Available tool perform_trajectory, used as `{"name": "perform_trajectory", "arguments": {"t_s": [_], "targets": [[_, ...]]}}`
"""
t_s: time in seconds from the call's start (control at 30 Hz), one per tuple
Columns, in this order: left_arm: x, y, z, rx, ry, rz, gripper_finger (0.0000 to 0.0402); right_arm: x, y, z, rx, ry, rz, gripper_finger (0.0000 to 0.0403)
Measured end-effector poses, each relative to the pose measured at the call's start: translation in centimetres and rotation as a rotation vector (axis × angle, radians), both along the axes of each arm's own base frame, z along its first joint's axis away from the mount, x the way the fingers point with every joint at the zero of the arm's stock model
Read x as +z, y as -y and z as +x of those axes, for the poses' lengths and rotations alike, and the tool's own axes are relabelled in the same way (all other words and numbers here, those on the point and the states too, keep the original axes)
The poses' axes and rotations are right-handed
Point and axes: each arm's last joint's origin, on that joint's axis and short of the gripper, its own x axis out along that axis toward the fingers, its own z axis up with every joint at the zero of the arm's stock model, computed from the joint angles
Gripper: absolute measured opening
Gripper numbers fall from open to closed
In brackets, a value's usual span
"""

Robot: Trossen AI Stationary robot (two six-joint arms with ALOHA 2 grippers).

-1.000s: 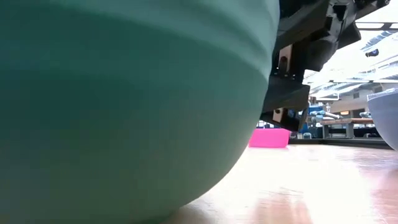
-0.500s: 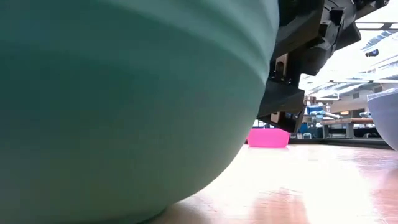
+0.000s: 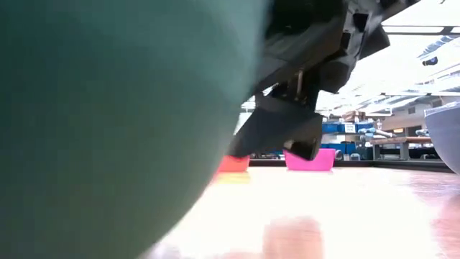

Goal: Nest bowls inside each other
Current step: Stack the green bowl on top of the white bowl

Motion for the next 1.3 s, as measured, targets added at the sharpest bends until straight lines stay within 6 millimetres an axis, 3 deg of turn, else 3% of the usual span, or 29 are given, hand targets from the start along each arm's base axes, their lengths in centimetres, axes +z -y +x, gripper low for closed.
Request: {"name": "perform_trajectory", "arguments": {"t_s": [0.13, 0.27, 0.5, 0.6, 0.73, 0.87, 0.97, 1.1, 1.3], "targets": [[0.0, 0.5, 0.0, -0.020, 0.003, -0.005, 0.0143, -0.4, 0.0, 1.1, 0.037, -0.011, 0.025, 0.0168], [0.0, 1.0, -0.3, -0.023, -0.007, -0.032, 0.0143, -0.2, 0.7, 0.9, 0.039, -0.049, 0.001, 0.0163], [-1.2, 3.4, -1.0, -0.135, -0.135, -0.063, 0.0143, 2.0, 3.2, -0.9, -0.059, -0.137, -0.285, 0.0158], [-2.6, 4.3, -0.6, -0.124, -0.224, 0.001, 0.0143, 4.8, 4.7, -2.2, -0.162, -0.107, -0.484, 0.0157], [-4.6, 5.6, 1.0, -0.080, -0.261, 0.036, 0.0143, 10.5, 6.1, -4.6, -0.305, 0.032, -0.677, 0.0157], [-5.9, 7.3, 2.5, -0.108, -0.245, 0.003, 0.0143, 16.1, 7.3, -7.9, -0.418, 0.169, -0.684, 0.0157], [-6.7, 8.5, 3.0, -0.144, -0.246, -0.007, 0.0143, 19.2, 7.9, -10.3, -0.463, 0.253, -0.636, 0.0157], [-7.3, 9.6, 3.6, -0.166, -0.231, -0.029, 0.0143, 21.6, 8.2, -12.6, -0.485, 0.337, -0.612, 0.0157], [-8.5, 9.8, 4.7, -0.021, -0.228, -0.026, 0.0143, 23.2, 8.5, -14.4, -0.501, 0.410, -0.718, 0.0156]]}}
